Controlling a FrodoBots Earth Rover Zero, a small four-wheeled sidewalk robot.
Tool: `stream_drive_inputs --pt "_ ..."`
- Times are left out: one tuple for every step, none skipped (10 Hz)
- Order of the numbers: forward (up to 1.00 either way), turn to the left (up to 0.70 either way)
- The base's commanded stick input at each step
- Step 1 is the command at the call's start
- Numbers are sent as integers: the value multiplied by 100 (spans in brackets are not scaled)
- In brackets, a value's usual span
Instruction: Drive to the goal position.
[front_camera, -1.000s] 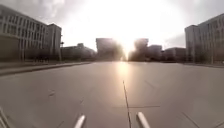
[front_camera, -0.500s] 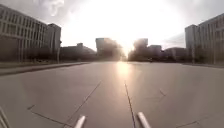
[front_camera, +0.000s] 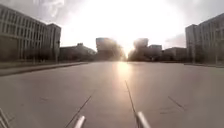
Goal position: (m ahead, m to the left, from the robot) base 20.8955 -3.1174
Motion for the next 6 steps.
stream_drive_inputs --pt "100 0" --pt "100 -13" --pt "100 -27" --pt "100 -14" --pt "100 0" --pt "100 0"
